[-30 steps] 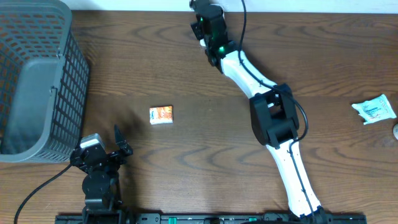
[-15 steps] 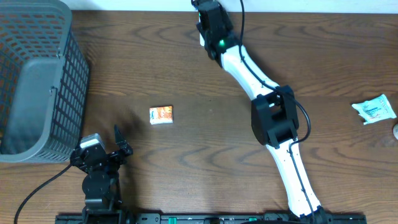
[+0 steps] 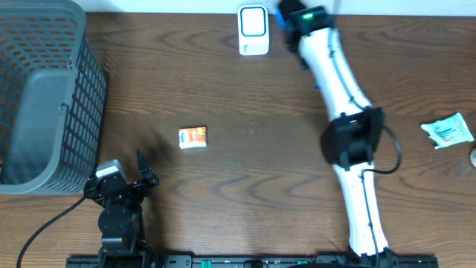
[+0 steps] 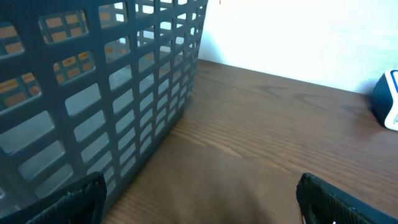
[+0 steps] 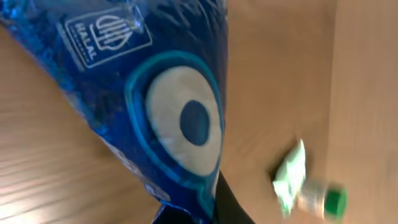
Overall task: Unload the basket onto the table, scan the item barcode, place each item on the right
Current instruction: 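Swing the right arm to the right side and drop the Oreo pack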
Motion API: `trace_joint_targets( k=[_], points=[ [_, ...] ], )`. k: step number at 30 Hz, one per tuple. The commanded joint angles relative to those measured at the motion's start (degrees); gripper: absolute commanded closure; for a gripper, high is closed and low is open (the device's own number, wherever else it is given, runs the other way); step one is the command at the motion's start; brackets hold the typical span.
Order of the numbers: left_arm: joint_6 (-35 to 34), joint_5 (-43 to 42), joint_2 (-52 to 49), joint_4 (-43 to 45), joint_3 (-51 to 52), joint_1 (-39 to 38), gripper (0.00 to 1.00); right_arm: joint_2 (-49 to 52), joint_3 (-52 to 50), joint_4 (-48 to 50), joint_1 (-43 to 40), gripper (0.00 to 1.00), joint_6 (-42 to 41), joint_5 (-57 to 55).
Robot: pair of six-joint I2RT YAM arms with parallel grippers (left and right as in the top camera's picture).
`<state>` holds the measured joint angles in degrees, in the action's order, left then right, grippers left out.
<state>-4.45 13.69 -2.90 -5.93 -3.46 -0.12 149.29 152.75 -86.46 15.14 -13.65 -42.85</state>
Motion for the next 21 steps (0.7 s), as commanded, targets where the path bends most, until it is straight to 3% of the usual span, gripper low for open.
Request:
trace_joint_targets(
  k=[1, 7, 18, 19, 20, 21],
  points=[
    [0.35, 0.48, 0.04, -0.57, 1.64, -0.22, 0.02, -1.75, -0.42, -1.66, -7.91, 0.99, -11.58, 0.07],
    [0.35, 0.48, 0.04, -0.57, 1.64, -0.22, 0.02, -1.75, -3.15, 1.7, -21.05, 0.99, -11.5, 5.97],
    [0.35, 0.48, 0.04, -0.57, 1.64, -0.22, 0.02, -1.75, -13.88, 11.32, -35.15, 0.99, -10.97, 20.76],
    [0.35, 0.48, 0.04, -0.57, 1.64, -0.22, 0.02, -1.75, -14.32, 11.56, -35.6, 0.94, -10.99, 21.66],
    [0.35, 0.48, 0.04, -0.57, 1.64, -0.22, 0.02, -1.75, -14.6, 11.72, -36.26, 0.67, -10.99, 22.69],
    [0.35, 0.48, 0.04, -0.57, 1.64, -0.22, 0.02, -1.75, -14.51, 11.76, -36.7, 0.27, -10.97, 23.41]
  ],
)
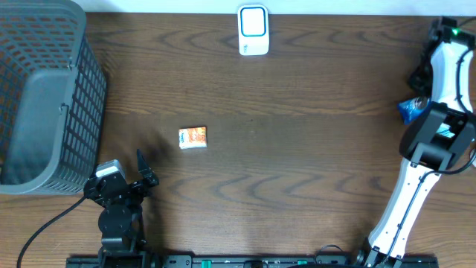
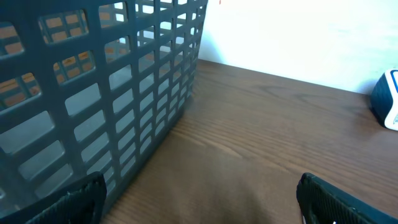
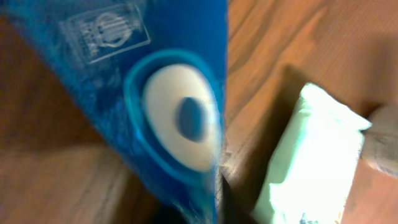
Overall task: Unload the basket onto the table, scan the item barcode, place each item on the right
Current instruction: 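Swing the right arm to the right side and drop the Oreo pack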
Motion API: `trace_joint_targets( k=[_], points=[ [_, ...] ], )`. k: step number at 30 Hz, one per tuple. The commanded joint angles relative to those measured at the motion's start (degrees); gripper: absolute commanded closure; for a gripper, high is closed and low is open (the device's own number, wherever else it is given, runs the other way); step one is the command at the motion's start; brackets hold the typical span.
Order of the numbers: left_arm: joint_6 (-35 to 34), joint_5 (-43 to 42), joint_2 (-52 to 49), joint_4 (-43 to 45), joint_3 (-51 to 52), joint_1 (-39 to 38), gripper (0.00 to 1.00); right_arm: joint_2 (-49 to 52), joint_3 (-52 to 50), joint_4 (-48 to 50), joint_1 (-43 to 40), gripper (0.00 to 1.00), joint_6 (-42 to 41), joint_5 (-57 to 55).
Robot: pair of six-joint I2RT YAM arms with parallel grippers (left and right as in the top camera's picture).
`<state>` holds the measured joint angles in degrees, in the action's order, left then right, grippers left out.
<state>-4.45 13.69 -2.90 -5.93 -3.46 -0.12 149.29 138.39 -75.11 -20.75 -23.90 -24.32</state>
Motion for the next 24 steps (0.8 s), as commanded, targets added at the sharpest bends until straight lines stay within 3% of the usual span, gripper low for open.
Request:
trace_joint_targets(
  k=[1, 8, 12, 17, 24],
  points=[
    [0.35, 0.48, 0.04, -0.57, 1.64, -0.22, 0.02, -1.77, 0.26, 0.26, -1.27, 0.01, -0.63, 5.46],
    [0.35, 0.48, 0.04, -0.57, 1.64, -0.22, 0.02, -5.2, 11.45, -8.79, 0.02, 0.01, 0.83, 7.52],
    [0.35, 0.48, 0.04, -0.57, 1.64, -0.22, 0.02, -10.56, 16.13, -13.0, 3.58, 0.01, 0.81, 17.35],
    [0.35, 0.48, 0.04, -0.57, 1.64, -0.22, 0.02, -15.41, 16.26, -17.16, 11.34, 0.01, 1.07, 32.87],
    [0.33, 0.48, 0.04, -0.57, 1.64, -0.22, 0.02, -14.86, 13.33, -18.53, 27.98, 0.01, 12.02, 49.07]
  ],
)
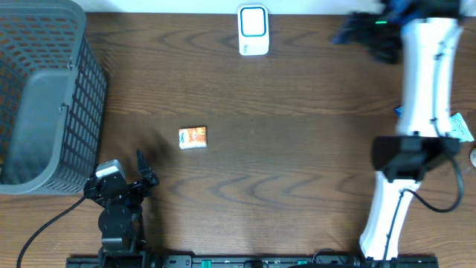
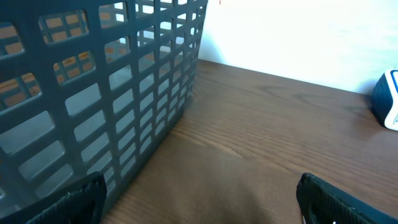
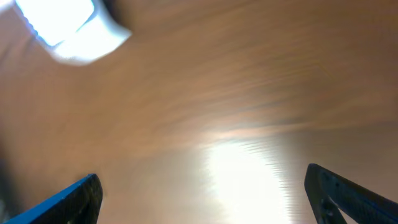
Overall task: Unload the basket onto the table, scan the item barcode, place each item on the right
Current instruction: 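Swing the right arm to the right side and drop the Oreo pack, then reach the right gripper over the orange snack box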
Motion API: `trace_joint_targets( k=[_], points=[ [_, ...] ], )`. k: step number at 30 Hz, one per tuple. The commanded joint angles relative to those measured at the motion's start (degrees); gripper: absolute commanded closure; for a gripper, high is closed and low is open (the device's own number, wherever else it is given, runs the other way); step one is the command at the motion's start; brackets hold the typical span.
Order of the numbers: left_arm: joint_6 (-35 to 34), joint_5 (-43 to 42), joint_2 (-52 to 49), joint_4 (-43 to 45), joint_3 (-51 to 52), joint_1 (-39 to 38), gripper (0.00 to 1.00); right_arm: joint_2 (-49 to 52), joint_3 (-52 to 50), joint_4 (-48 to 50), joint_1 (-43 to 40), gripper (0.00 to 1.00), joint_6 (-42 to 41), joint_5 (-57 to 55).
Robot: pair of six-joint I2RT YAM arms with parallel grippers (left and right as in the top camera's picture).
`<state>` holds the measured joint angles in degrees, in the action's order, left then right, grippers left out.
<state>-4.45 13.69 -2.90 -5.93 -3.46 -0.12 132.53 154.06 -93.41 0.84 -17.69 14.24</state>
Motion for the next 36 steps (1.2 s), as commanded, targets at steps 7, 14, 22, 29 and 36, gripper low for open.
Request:
trace_joint_targets(
  k=[7, 14, 22, 29, 36],
  points=[
    [0.35, 0.48, 0.04, -0.57, 1.64, -0.22, 0.02, 2.01, -12.9, 8.2, 23.93, 0.17, 8.79, 9.18],
    [0.35, 0.48, 0.04, -0.57, 1.64, -0.22, 0.02, 2.01, -25.33, 28.65, 36.94, 0.99, 3.98, -0.5],
    [0.35, 0.48, 0.04, -0.57, 1.64, -0.22, 0.02, 2.12, -36.89, 48.46, 45.35, 0.98, 1.42, -8.81],
    [0.35, 0.48, 0.04, -0.57, 1.64, -0.22, 0.02, 2.29, -41.53, 56.83, 47.87, 0.98, 1.42, -8.87],
    [0.35, 0.5, 0.04, -0.57, 1.64, -0.22, 0.02, 2.51, -44.19, 59.56, 48.13, 0.97, 1.42, -9.86]
  ],
)
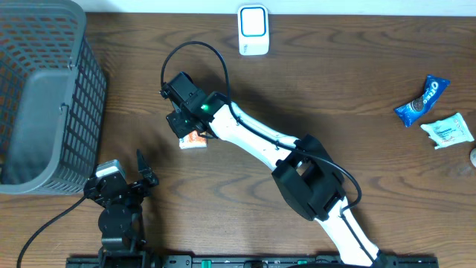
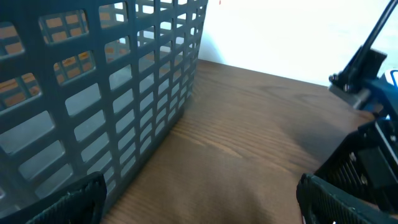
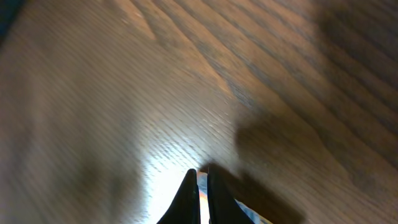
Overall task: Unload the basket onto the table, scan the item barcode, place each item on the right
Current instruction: 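Reach the right gripper over the orange snack box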
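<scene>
A small orange and white box (image 1: 195, 140) lies left of the table's middle. My right gripper (image 1: 185, 131) reaches across to it from above. In the right wrist view its jaws (image 3: 201, 173) are pressed together on a thin pale edge of the box (image 3: 249, 214). The white and blue scanner (image 1: 253, 30) stands at the back edge. A blue Oreo packet (image 1: 422, 100) lies at the far right. My left gripper (image 1: 119, 186) rests at the front left, open and empty (image 2: 199, 211).
A grey mesh basket (image 1: 44, 97) fills the left side, close in the left wrist view (image 2: 93, 93). A white and green packet (image 1: 448, 130) lies beside the Oreo packet. My right arm (image 1: 253, 141) stretches diagonally over the table's middle.
My right gripper was open and empty at the back right of the table. It is now at the left of the middle, shut on the small orange box. The left arm has not moved.
My right gripper held the blue Oreo packet close to the scanner. Then it held it at the far right, next to the white packet. Then it was open and empty. The Oreo packet now lies at the right, and the gripper is on the orange box.
</scene>
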Motion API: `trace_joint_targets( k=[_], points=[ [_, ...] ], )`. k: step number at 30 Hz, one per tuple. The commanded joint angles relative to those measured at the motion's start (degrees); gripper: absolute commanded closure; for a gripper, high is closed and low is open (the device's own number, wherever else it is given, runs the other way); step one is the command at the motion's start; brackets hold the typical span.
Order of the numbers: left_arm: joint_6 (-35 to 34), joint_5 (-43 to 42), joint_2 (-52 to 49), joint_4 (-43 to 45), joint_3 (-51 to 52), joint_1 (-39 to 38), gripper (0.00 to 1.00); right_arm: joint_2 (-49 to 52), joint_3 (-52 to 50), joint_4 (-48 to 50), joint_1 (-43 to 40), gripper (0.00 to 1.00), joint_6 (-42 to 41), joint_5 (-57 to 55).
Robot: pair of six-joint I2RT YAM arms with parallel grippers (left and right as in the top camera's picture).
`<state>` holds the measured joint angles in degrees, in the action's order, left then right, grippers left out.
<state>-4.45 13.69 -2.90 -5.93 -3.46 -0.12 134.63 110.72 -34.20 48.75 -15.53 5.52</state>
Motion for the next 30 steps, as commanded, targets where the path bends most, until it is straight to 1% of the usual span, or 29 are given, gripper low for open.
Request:
trace_joint_targets(
  k=[1, 6, 10, 14, 22, 24, 30],
  points=[
    [0.35, 0.48, 0.04, -0.57, 1.64, -0.22, 0.02, 0.42, -0.96, 0.24, 0.22, 0.97, -0.74, -1.14],
    [0.35, 0.5, 0.04, -0.57, 1.64, -0.22, 0.02, 0.42, -0.96, -0.85, 0.39, 0.97, -0.72, -0.33],
    [0.35, 0.48, 0.04, -0.57, 1.64, -0.22, 0.02, 0.42, -0.96, -3.89, 1.2, 0.98, 0.81, 2.16],
    [0.35, 0.48, 0.04, -0.57, 1.64, -0.22, 0.02, 0.42, -0.96, -8.35, 2.49, 0.99, 5.35, 2.54],
    [0.35, 0.48, 0.04, -0.57, 1.64, -0.22, 0.02, 0.39, -0.96, -19.1, 4.87, 0.99, 17.35, 2.03],
    [0.35, 0.5, 0.04, -0.57, 1.64, -0.22, 0.02, 0.37, -0.96, -21.79, 4.87, 0.99, 18.93, -0.81],
    [0.35, 0.48, 0.04, -0.57, 1.64, -0.22, 0.02, 0.35, -0.94, -30.25, 4.81, 0.99, 19.23, -21.22]
  ],
)
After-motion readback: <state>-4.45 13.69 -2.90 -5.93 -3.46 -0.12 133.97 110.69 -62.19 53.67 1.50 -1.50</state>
